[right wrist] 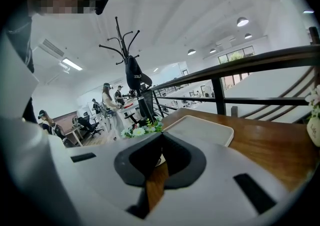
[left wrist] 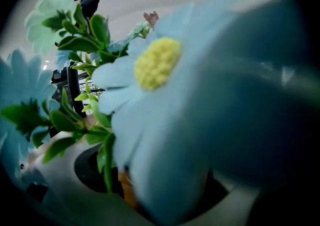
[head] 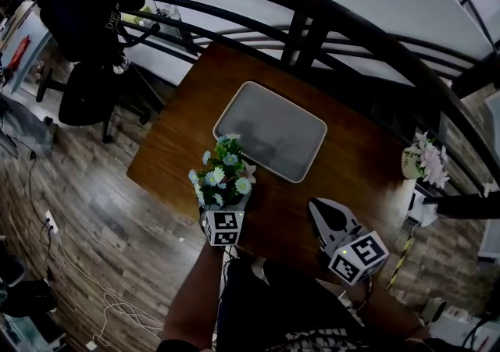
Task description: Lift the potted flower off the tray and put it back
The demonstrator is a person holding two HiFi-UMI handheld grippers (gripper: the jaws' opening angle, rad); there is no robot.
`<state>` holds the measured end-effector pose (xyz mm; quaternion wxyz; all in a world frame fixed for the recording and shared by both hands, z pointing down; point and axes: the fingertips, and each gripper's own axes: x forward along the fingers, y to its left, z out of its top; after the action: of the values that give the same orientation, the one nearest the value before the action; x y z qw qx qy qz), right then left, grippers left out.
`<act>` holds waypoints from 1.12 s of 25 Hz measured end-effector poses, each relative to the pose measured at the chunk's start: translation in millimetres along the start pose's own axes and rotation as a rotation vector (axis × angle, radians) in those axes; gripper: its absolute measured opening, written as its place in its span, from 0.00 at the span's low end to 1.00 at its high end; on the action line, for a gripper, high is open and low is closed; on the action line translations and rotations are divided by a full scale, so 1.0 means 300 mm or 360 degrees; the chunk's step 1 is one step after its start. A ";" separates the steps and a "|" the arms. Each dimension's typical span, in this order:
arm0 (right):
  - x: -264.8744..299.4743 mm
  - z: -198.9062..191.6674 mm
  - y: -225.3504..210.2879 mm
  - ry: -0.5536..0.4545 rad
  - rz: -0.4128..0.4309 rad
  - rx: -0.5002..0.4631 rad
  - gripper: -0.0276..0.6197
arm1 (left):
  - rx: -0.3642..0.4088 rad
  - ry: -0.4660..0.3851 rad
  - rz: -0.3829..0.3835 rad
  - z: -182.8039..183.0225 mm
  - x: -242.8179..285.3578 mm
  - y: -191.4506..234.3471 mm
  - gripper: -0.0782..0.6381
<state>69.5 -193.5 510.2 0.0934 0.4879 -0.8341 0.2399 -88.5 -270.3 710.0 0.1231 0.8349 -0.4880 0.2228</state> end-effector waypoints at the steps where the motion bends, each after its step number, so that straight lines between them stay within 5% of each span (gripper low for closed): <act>1: -0.003 0.003 0.000 -0.0004 0.0004 -0.0002 0.04 | -0.0001 -0.0008 0.0004 0.006 -0.009 -0.004 0.79; 9: 0.000 0.025 0.038 -0.0040 0.0033 -0.0017 0.04 | 0.0030 -0.0125 0.0008 0.150 -0.039 0.034 0.79; 16: -0.009 0.095 0.034 -0.0077 -0.0034 -0.0032 0.04 | 0.0057 -0.0101 -0.0117 0.280 0.108 0.039 0.79; 28: -0.175 0.065 -0.171 -0.0067 -0.0317 0.0046 0.04 | 0.0077 -0.0048 -0.0194 0.378 0.420 -0.003 0.79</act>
<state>141.6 -183.7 488.7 0.0922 0.5745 -0.7797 0.2313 -5.7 -413.5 673.2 0.1089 0.8690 -0.4326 0.2142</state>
